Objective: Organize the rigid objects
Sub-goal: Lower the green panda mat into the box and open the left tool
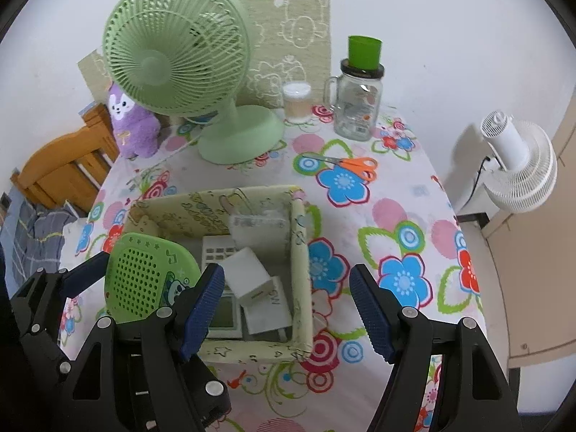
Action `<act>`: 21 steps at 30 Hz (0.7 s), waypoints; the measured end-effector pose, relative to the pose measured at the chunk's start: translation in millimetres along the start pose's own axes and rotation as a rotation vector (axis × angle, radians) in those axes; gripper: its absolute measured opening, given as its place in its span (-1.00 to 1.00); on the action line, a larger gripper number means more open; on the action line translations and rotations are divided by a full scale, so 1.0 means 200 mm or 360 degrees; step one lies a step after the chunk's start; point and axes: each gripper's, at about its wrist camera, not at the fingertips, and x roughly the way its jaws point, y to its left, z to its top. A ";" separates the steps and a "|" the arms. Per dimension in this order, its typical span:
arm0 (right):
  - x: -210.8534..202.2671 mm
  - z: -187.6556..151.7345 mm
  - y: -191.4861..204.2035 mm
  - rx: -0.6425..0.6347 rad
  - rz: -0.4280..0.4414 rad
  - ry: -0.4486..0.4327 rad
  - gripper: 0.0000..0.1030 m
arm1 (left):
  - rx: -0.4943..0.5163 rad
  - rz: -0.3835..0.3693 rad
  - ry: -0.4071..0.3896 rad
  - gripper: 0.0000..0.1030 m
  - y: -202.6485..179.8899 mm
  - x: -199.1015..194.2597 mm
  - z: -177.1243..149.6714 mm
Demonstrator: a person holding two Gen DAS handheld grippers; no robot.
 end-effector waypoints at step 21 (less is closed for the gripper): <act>0.18 -0.03 -0.06 0.0045 -0.0061 0.0133 0.46 | -0.0009 -0.0028 0.0202 0.85 0.01 0.25 -0.01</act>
